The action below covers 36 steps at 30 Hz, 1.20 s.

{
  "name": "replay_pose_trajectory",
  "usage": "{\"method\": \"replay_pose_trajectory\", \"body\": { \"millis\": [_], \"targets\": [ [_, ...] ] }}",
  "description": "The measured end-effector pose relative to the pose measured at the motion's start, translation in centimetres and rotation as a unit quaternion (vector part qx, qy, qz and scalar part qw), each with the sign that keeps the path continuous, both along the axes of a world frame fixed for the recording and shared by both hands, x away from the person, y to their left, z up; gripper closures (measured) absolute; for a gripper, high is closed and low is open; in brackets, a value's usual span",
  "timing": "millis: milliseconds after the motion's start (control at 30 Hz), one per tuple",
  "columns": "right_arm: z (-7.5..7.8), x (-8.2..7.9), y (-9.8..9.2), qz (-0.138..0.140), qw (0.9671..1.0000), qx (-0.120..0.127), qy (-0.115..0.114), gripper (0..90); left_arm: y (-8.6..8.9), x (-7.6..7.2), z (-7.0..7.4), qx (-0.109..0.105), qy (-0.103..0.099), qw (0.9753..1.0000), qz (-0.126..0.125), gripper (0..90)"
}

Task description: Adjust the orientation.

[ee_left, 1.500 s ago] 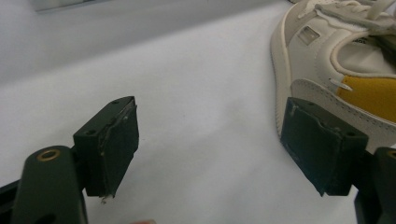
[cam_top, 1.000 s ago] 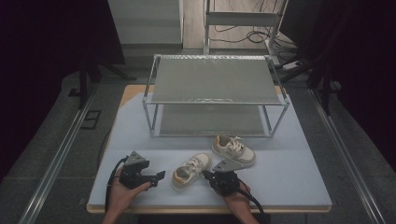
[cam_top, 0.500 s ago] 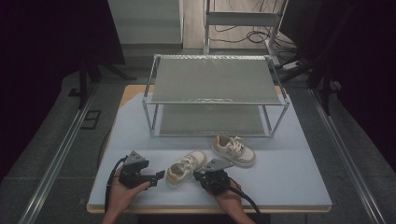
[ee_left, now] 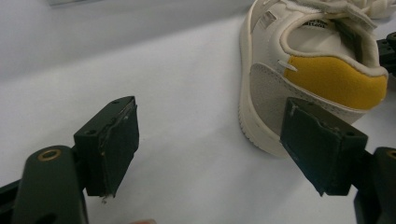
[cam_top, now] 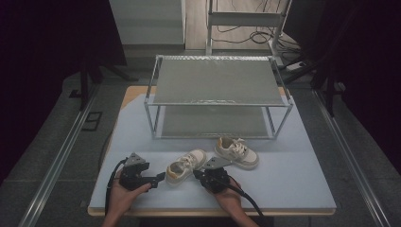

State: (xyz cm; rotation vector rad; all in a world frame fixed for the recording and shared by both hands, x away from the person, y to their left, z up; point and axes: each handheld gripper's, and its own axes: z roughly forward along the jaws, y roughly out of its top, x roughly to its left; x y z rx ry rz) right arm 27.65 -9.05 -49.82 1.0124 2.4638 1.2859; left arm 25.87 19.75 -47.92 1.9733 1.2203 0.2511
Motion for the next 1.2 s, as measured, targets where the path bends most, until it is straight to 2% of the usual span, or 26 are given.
{"method": "replay_pose_trajectory", "body": {
  "millis": [133,233,333,367,600,800,1033,1200],
  "targets": [
    [0.1,-0.3,-0.2,-0.005,0.9999,-0.004,-0.01,86.6,0.2,0.0,0.1,-0.002,-0.001,1.0,0.002,19.6],
    [0.9,-1.1,-1.5,-0.015,0.9995,-0.003,-0.028,87.0,0.5,0.0,0.0,-0.004,-0.002,1.0,0.005,19.6],
    [1.2,-1.3,-2.4,-0.024,0.9992,-0.003,-0.032,87.6,0.5,0.0,0.0,-0.003,-0.001,1.0,0.008,19.6],
    [1.3,-1.6,-3.5,-0.035,0.9988,-0.004,-0.035,87.8,0.5,0.0,0.0,-0.004,0.0,1.0,0.007,19.6],
    [1.5,-2.5,-6.9,-0.071,0.9964,-0.009,-0.045,87.8,0.6,-0.1,0.0,-0.006,-0.002,0.9999,0.01,19.6],
    [1.4,-1.9,-9.5,-0.105,0.9937,-0.005,-0.04,87.7,0.6,-0.1,0.0,-0.003,0.001,0.9999,0.011,19.6],
    [2.4,-0.6,-9.1,-0.11,0.9925,-0.006,-0.053,87.8,0.8,-0.3,0.1,-0.007,-0.003,0.9999,0.014,19.6],
    [2.3,0.2,-8.7,-0.111,0.9927,-0.011,-0.047,88.1,1.1,-0.2,0.2,-0.008,-0.003,0.9998,0.017,19.6]
  ]
}}
